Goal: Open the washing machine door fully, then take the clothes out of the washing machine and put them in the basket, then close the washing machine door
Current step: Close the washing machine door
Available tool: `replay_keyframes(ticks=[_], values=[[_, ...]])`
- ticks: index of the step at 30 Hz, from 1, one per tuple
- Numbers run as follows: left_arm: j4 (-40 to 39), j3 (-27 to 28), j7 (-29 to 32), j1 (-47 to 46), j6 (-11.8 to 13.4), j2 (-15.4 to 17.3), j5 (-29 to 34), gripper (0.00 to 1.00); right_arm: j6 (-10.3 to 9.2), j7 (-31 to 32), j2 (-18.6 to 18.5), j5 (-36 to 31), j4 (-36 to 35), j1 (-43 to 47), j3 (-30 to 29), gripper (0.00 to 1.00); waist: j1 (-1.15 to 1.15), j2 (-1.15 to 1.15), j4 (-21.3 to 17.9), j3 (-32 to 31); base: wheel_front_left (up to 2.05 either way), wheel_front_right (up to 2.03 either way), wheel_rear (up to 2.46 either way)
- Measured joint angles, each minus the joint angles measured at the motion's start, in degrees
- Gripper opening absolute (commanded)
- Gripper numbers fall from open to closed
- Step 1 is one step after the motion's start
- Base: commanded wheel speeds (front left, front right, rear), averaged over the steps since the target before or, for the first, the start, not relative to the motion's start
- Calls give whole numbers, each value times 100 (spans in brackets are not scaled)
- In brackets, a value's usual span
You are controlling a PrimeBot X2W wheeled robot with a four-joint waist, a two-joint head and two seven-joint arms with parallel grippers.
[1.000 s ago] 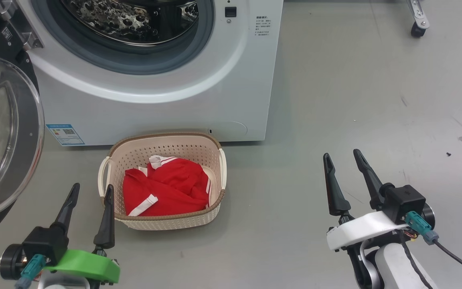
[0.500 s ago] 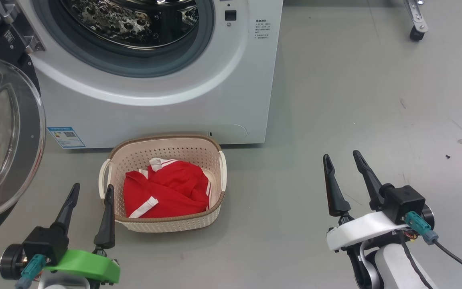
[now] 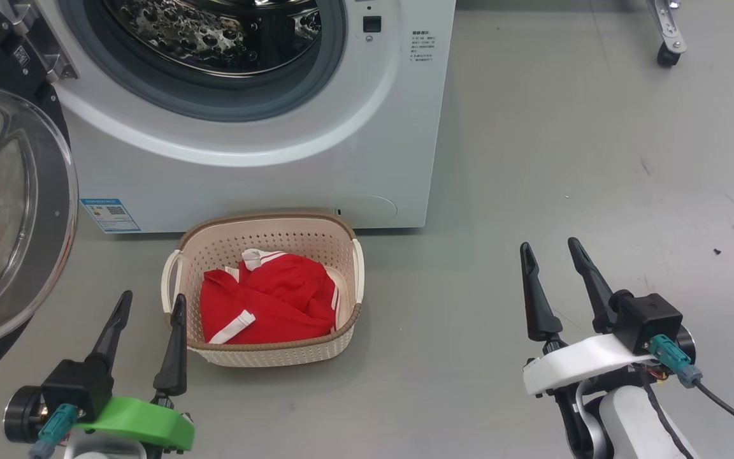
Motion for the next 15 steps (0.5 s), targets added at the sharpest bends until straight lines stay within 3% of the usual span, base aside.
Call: replay_keyframes(ticks=[15], values=[[36, -96, 0, -9, -7, -37, 9, 100, -19, 0, -1, -29, -26, 2, -62, 100, 0, 0, 410, 142, 0, 0, 0]])
